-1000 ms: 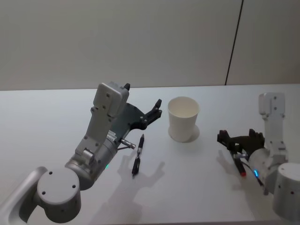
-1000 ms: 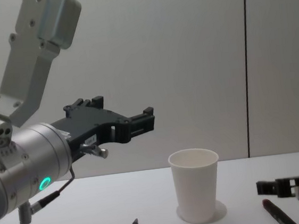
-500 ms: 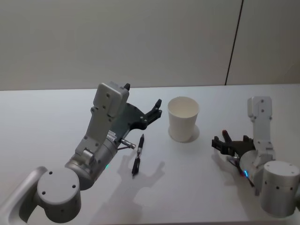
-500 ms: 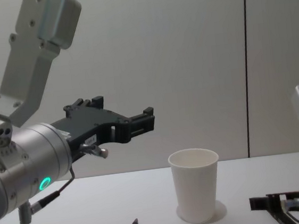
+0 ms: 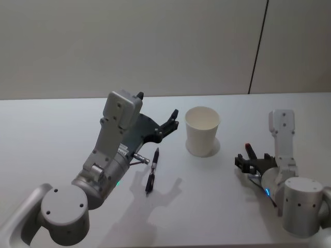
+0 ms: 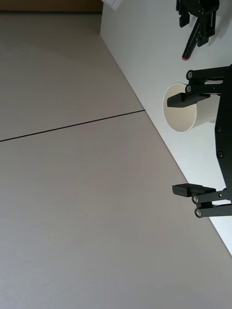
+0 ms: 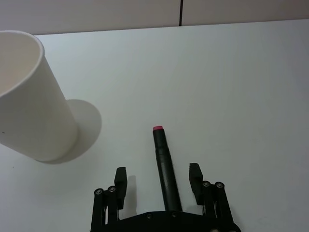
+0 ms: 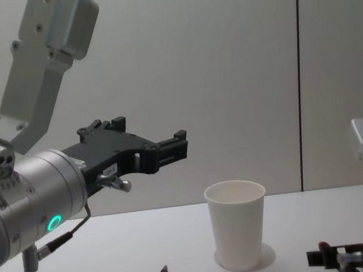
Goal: Place the pen into the pen holder.
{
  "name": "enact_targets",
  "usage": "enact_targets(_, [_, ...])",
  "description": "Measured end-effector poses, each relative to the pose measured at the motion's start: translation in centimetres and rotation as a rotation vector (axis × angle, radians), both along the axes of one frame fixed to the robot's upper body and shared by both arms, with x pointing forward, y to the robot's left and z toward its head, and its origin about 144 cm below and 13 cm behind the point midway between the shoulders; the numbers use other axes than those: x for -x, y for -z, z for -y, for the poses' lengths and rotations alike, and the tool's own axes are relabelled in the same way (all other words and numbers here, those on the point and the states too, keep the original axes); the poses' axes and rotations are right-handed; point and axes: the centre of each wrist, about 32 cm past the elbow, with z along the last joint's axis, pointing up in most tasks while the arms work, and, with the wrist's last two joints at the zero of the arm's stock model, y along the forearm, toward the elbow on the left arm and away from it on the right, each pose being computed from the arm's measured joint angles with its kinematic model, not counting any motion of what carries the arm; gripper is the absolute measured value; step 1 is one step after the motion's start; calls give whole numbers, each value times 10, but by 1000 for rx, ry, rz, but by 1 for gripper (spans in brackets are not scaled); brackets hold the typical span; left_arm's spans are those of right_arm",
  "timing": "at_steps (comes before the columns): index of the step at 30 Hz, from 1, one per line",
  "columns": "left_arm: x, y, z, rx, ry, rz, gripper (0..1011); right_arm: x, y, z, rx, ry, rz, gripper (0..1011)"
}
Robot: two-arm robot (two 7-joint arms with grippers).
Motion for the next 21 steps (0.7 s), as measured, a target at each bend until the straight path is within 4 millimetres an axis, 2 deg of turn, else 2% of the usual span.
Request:
enact_targets(3, [0,0,0,0,0,0,1004,-2,3,0,2,8,-9,733])
enact_targets(7, [0,0,0,0,0,0,1004,-3,5,1,2,17,-17,653])
enact_targets(8, [0,0,0,0,0,0,1004,-4,5,1,2,18,-19,591])
enact_targets(10, [0,0,0,0,0,0,1004,-4,6,1,2,23,-23,548])
enact_targets(11, [0,0,0,0,0,0,1004,-5,7,1,2,24,-24,487])
enact_targets(14, [0,0,0,0,0,0,1004,-5,8,2,2,28,-28,427])
enact_targets(17, [0,0,0,0,0,0,1004,-6,9,2,0,31,-30,302])
enact_targets(21, [0,0,0,0,0,0,1004,-6,10,3,-5,27,-27,204])
